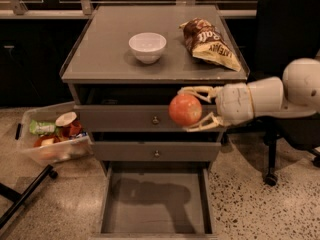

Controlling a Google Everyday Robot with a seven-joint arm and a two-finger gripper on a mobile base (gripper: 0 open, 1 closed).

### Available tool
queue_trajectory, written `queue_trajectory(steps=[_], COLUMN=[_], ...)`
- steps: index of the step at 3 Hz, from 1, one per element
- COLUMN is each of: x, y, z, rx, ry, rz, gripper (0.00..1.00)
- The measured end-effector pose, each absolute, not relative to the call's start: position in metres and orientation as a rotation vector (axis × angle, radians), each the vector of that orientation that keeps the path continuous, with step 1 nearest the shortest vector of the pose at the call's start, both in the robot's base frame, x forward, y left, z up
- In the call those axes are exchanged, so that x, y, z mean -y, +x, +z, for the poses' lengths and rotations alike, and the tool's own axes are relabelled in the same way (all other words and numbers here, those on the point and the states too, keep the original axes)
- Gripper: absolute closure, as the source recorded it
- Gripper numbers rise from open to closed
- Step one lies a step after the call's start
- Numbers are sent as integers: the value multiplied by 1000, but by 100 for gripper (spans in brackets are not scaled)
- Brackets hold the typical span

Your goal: Pick apple from bottom drawer and place on counter

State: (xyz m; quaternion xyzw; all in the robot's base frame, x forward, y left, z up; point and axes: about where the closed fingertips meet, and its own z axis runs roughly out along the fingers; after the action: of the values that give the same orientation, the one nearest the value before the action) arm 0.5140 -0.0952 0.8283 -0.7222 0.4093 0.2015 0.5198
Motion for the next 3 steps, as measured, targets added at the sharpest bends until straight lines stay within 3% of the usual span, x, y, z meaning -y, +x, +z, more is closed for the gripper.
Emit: queue_trajectory(steps=[2,3], x=[55,48], y=[595,598], z=[893,891], rx=[-1235,-1305], ry=[-1681,-1641], rz=[388,443], gripper=[100,100])
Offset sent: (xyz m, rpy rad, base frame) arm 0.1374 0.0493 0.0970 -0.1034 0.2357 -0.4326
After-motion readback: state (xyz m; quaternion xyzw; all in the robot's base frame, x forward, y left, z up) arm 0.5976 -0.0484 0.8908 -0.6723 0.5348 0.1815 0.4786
